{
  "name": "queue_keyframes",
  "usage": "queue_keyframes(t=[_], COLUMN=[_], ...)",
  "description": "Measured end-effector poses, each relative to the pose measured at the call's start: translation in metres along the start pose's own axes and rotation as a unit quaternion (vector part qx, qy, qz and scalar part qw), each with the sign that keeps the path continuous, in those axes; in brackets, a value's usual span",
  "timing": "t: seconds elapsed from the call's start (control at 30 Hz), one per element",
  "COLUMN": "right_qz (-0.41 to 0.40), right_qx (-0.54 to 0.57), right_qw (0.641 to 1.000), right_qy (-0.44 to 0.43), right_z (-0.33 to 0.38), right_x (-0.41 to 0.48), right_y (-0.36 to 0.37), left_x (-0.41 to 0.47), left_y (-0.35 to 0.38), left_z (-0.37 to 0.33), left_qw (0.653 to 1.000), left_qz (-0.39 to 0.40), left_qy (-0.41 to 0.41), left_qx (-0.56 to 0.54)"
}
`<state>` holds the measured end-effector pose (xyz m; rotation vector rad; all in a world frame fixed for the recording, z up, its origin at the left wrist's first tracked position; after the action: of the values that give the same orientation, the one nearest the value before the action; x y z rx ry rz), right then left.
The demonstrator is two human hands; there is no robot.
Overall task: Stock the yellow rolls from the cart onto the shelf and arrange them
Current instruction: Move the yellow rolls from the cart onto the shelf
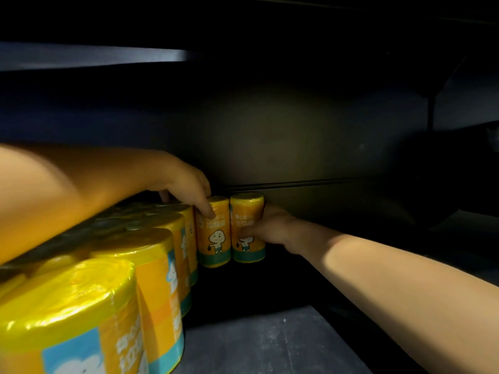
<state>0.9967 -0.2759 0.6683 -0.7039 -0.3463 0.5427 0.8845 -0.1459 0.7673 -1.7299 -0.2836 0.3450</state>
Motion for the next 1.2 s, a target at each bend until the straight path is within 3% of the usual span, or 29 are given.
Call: queue_keyframes(t=[0.23, 0.43, 0.53, 0.8, 1.03, 1.2], right_qz=[-0.019, -0.073, -0.083, -0.129, -0.154, -0.145], right_qx=[-0.011, 0.006, 0.073, 0.196, 0.247, 0.265], right_qw=[0.999, 0.996, 0.993, 0.963, 0.927, 0.907], right_qy=[-0.027, -0.046, -0.051, -0.135, -0.238, -0.293], right_z=[0.003, 0.012, 0.008, 0.010, 0.022, 0.034], right_x=[-0.048, -0.099, -0.127, -0.226, -0.316, -0.363], right_y=[-0.021, -0.030, -0.029, -0.030, -0.007, 0.026], left_x=[-0.035, -0.088, -0.122, -0.233, -0.321, -0.368], left_y=[-0.004, 0.001, 0.005, 0.027, 0.079, 0.119], left_z=[-0.002, -0.002, -0.001, -0.013, -0.031, -0.014], left_qw=[0.999, 0.985, 0.976, 0.899, 0.863, 0.858], left_qz=[-0.026, -0.116, -0.167, -0.319, -0.349, -0.348], left_qy=[0.022, 0.060, 0.076, 0.174, 0.217, 0.203], left_qx=[-0.038, -0.111, -0.116, -0.244, -0.295, -0.317])
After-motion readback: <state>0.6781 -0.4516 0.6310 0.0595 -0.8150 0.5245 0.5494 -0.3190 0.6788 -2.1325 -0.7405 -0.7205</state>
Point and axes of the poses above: each hand's wrist, its own x-axis towards the middle knuckle, its own y-axis out of the palm, z = x × y, the point moved 2 cm from there along x, towards the middle knuckle, and after that the axes turned 11 degrees about -x, right-handed, at the moved point
